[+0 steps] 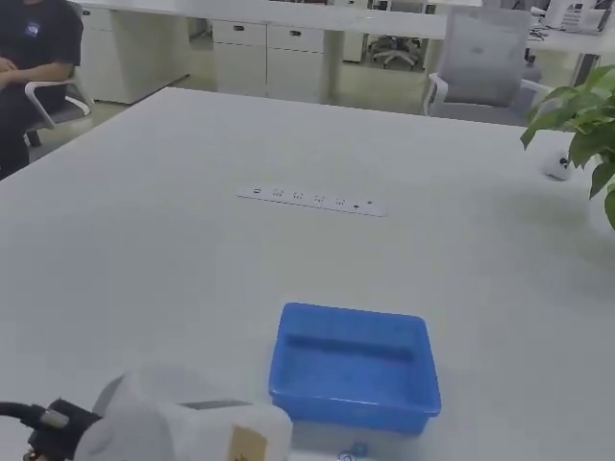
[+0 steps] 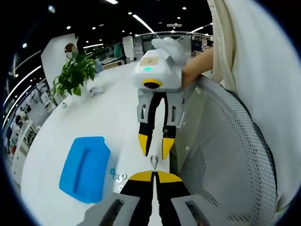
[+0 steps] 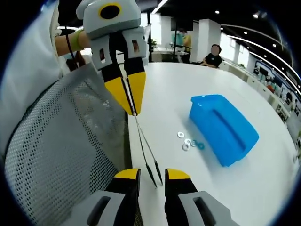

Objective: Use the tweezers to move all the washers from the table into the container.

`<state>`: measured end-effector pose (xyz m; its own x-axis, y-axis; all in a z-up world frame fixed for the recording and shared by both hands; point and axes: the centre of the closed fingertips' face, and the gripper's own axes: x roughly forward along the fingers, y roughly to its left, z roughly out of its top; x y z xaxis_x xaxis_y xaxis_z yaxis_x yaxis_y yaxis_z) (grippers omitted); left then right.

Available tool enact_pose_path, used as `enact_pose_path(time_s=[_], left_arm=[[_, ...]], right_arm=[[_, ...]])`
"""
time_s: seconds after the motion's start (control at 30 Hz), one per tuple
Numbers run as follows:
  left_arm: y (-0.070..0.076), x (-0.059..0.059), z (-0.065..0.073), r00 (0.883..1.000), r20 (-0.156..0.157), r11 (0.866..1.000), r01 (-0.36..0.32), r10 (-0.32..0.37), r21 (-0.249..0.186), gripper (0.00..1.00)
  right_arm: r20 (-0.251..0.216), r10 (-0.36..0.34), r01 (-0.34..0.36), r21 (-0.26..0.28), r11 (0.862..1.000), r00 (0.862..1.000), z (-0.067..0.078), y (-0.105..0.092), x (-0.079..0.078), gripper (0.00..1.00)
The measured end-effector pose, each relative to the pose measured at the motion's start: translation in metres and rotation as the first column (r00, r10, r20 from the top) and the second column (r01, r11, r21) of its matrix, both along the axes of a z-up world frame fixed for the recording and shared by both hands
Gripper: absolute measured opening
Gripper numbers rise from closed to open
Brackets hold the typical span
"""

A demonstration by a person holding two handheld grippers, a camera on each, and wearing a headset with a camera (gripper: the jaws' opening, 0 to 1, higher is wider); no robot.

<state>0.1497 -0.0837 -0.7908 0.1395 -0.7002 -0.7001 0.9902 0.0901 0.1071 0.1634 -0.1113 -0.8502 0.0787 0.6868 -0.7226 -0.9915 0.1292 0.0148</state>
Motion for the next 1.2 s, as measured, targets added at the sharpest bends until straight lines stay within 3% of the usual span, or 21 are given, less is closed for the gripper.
enact_pose_path(time_s=[0.13,0.27,0.4,0.5,0.7,0.9,1.0,1.07,1.2], left_arm=[[-0.005,-0.002,0.005,1.0,0.013,1.0,0.016,-0.015,-0.011,0.0],[-0.007,-0.003,0.007,1.0,0.016,1.0,0.021,-0.02,-0.013,0.0],[-0.003,-0.006,0.007,0.999,0.015,0.999,0.034,-0.035,0.011,0.0],[0.001,-0.006,0.014,0.999,0.017,0.999,0.03,-0.03,0.013,0.0],[0.01,-0.006,0.017,0.999,0.02,0.998,0.025,-0.026,0.05,0.0],[0.011,-0.003,0.019,1.0,0.001,0.998,0.017,-0.017,0.062,0.0],[0.008,-0.002,0.02,1.0,-0.014,0.999,0.005,-0.004,0.05,0.0],[0.005,-0.002,0.021,1.0,-0.021,0.999,0.004,-0.003,0.036,0.0],[0.0,-0.001,0.022,1.0,-0.029,1.0,-0.002,0.003,0.011,0.0]], right_arm=[[-0.008,0.047,-0.047,0.015,0.999,0.999,0.0,0.01,-0.002,0.14],[0.01,0.13,-0.13,-0.028,0.991,0.991,-0.007,0.014,-0.006,0.08],[0.011,0.175,-0.174,-0.04,0.984,0.985,-0.007,0.019,-0.008,0.08],[0.009,0.203,-0.203,-0.017,0.979,0.979,-0.004,0.029,-0.01,0.07],[0.005,0.224,-0.224,0.013,0.974,0.975,-0.002,0.044,-0.011,0.07],[-0.012,0.227,-0.226,0.041,0.973,0.974,-0.001,0.051,-0.011,0.08],[-0.036,0.238,-0.236,0.036,0.971,0.971,0.0,0.049,-0.016,0.15],[-0.013,0.235,-0.234,0.011,0.972,0.972,0.001,0.043,-0.016,0.17],[-0.006,0.192,-0.192,0.012,0.981,0.981,0.006,0.036,-0.014,0.14]])
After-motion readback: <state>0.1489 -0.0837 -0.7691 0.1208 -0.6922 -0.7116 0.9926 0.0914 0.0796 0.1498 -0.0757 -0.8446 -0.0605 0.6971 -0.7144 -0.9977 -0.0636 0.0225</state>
